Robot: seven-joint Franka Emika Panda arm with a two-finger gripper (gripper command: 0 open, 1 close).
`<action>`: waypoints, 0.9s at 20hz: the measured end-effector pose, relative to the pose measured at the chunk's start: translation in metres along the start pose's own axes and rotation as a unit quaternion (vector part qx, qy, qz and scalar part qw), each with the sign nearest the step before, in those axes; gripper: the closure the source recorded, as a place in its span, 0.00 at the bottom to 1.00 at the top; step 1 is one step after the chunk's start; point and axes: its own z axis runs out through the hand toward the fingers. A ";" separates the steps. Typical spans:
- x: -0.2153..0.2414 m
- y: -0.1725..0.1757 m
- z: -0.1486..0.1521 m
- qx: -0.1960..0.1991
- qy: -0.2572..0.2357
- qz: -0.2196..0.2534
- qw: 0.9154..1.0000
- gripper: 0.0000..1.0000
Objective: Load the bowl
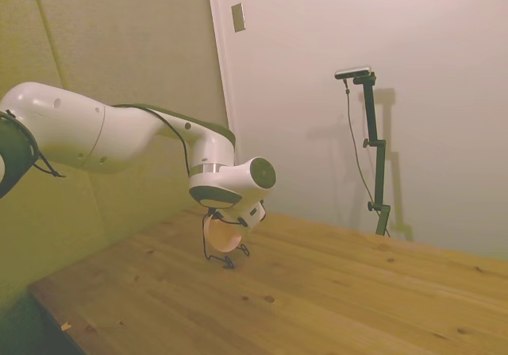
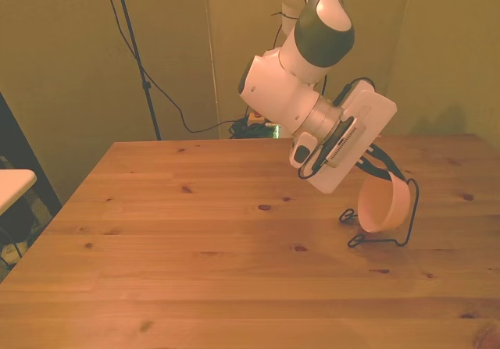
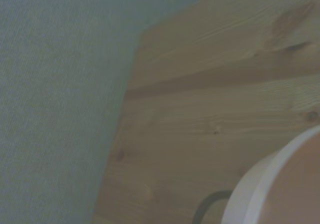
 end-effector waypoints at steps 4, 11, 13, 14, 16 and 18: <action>0.007 0.004 0.006 -0.002 -0.001 0.003 1.000 1.00; 0.012 0.008 0.013 -0.006 -0.005 0.007 1.000 0.00; 0.012 0.007 0.013 -0.006 -0.005 0.006 1.000 0.00; 0.012 0.007 0.013 -0.005 -0.005 0.006 1.000 0.00; 0.012 0.006 0.013 -0.005 -0.005 0.005 1.000 0.00; 0.012 0.005 0.013 -0.005 -0.005 0.005 1.000 0.00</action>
